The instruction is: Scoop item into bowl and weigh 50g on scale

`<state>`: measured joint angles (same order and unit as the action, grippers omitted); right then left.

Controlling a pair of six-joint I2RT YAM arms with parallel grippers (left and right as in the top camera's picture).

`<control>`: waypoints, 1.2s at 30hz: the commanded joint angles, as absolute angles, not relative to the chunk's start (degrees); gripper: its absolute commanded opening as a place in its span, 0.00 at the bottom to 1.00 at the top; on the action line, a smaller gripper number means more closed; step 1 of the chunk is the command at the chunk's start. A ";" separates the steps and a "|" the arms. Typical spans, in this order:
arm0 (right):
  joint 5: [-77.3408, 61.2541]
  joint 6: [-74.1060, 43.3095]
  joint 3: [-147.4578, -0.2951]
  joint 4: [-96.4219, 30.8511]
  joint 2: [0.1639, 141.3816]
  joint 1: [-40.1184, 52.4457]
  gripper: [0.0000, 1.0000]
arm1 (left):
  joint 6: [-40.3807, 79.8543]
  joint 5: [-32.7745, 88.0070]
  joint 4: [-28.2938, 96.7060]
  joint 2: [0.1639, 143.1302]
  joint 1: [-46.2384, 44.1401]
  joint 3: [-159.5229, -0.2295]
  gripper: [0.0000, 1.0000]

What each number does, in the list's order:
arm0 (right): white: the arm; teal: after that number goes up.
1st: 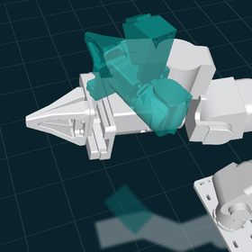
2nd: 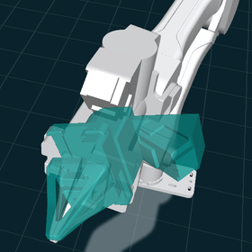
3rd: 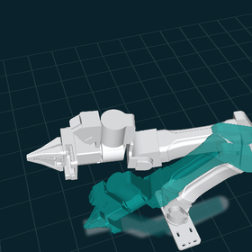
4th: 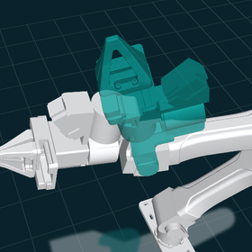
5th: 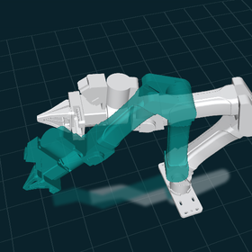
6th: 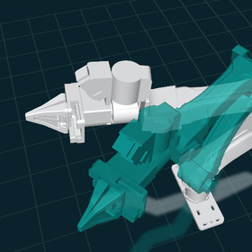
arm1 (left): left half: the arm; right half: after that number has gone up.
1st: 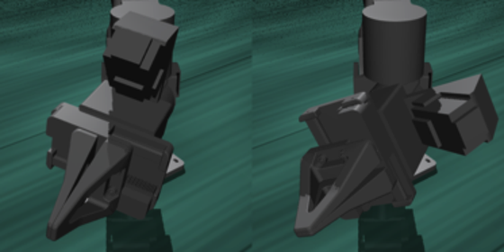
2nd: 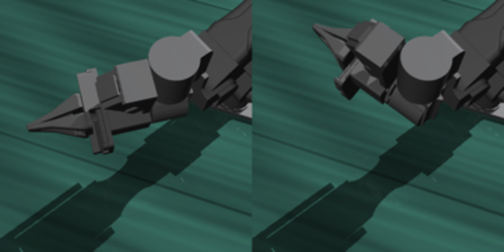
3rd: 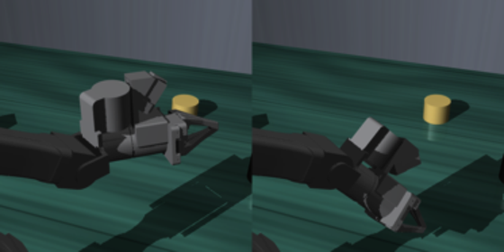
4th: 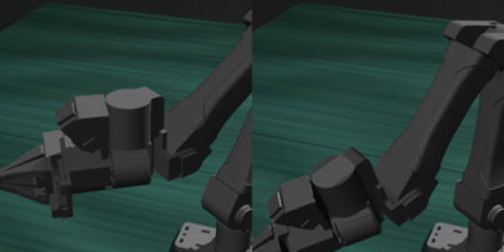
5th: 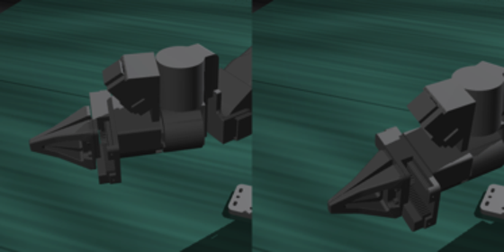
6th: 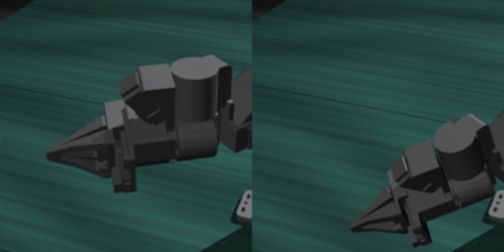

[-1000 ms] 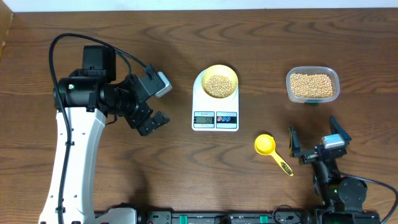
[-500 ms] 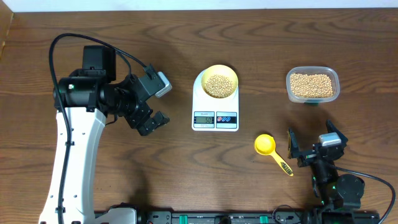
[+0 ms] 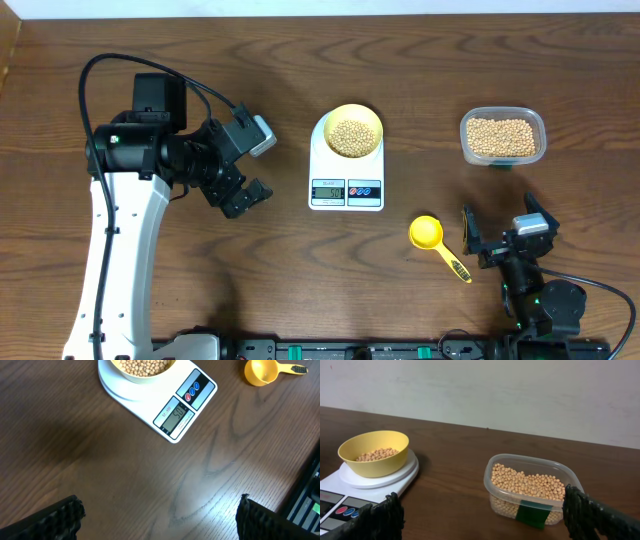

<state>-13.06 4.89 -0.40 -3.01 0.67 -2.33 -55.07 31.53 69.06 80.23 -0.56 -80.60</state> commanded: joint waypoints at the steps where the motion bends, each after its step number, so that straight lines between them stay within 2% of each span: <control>1: -12.34 5.21 -0.32 -3.51 0.32 -2.15 0.99 | -54.35 31.62 69.34 80.27 -0.73 -80.29 0.99; 13: -12.10 8.88 -0.32 -3.51 0.32 -2.37 0.99 | -54.35 31.62 69.32 80.27 -0.73 -80.29 0.99; 33: -12.10 8.54 -0.34 -3.66 0.32 -2.24 0.99 | -54.33 31.62 69.32 80.27 -0.73 -80.29 0.99; 36: -11.60 5.34 -0.34 -3.70 0.27 -2.24 0.99 | -54.35 31.62 69.32 80.27 -0.73 -80.29 0.99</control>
<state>-12.95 7.79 -0.40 -3.09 0.67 -2.33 -55.05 31.53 69.06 80.23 -0.56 -80.60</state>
